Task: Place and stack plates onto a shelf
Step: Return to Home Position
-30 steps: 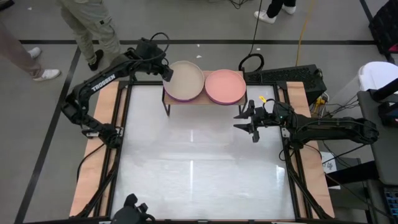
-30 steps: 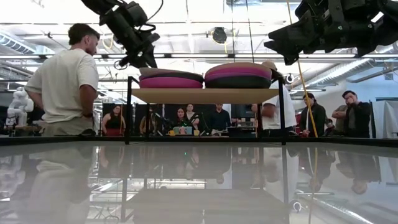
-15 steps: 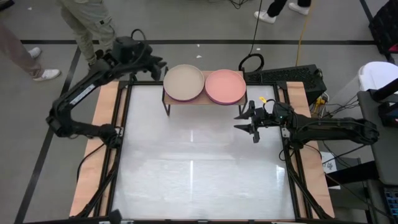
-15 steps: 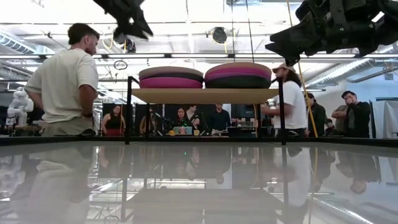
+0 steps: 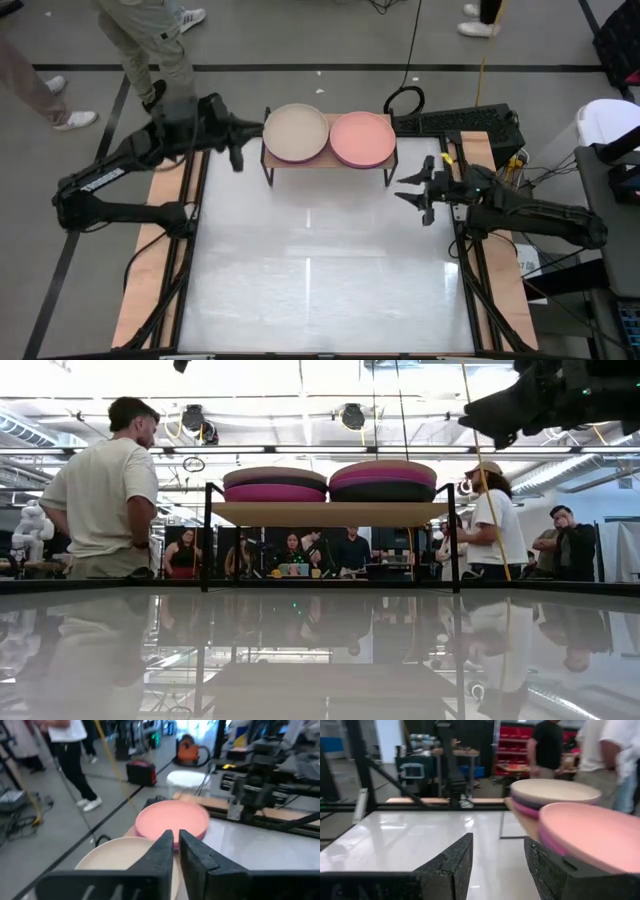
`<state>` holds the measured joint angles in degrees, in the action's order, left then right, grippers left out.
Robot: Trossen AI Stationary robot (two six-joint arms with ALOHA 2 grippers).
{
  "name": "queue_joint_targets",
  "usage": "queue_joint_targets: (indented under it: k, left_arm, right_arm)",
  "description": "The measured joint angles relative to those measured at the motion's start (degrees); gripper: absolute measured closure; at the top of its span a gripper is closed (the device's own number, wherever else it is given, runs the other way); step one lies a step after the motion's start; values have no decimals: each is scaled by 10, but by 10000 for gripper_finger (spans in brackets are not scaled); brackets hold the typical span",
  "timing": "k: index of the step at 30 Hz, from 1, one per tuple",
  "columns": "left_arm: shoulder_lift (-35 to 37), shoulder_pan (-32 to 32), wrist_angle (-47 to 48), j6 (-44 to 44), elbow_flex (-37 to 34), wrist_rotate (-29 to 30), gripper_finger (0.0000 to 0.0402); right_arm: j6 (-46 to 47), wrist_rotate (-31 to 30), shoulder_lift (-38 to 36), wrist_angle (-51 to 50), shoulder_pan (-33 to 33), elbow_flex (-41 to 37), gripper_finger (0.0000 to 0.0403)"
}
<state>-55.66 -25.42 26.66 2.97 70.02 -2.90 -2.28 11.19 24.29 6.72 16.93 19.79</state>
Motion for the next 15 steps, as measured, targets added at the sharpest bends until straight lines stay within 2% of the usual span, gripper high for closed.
queue_joint_targets:
  k: [6,9,15]
  left_arm:
    - [86,49,-118,-2,-130,10,396]
    - [127,67,-167,-4,-191,10,397]
    - [193,89,-223,-18,-296,21,397]
  right_arm:
    - [-6,-9,-71,-33,0,0,245]
    - [-7,-12,-96,-52,0,0,245]
    - [-14,-63,-134,-99,0,0,245]
